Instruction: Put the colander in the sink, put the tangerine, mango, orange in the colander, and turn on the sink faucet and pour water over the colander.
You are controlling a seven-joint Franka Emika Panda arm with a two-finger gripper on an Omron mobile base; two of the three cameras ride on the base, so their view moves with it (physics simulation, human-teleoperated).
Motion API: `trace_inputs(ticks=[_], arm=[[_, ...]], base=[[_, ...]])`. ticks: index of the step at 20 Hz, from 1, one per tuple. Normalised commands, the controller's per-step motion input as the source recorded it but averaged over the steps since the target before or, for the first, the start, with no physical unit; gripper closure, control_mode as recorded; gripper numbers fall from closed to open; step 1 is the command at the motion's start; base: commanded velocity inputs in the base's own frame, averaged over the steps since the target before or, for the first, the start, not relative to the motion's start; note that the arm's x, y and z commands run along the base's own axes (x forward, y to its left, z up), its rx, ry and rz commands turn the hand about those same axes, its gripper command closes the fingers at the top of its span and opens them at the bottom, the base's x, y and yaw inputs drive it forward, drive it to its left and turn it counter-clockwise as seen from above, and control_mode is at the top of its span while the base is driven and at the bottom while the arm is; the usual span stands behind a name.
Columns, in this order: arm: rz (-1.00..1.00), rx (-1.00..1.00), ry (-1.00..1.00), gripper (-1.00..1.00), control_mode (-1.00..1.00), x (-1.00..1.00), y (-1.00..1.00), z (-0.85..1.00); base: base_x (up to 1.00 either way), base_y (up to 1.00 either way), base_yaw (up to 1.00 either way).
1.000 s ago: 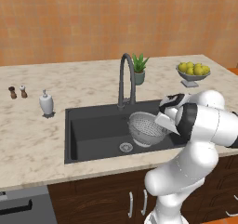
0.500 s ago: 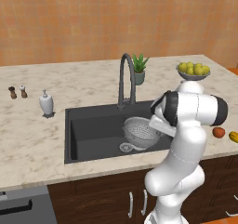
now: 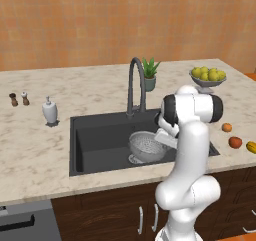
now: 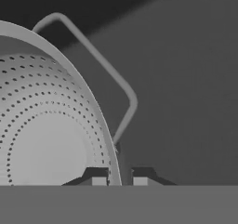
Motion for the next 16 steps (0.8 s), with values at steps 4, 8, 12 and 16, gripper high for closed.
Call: trace_inputs(ticks=[4, 8, 12, 16], arm=[[0.01, 0.0, 0.0, 1.0, -1.0, 0.37, 0.02, -0.51], [0.01, 0.0, 0.0, 1.0, -1.0, 0.25, 0.03, -0.42], [0.0, 0.0, 0.0, 1.0, -1.0, 0.13, 0.1, -0.29], [0.0, 0.0, -0.02, -1.0, -1.0, 0.0, 0.19, -0.01]], base=[[0.0, 0.0, 0.0], [0.0, 0.0, 0.0], [0.0, 0.0, 0.0], [0.0, 0.0, 0.0]])
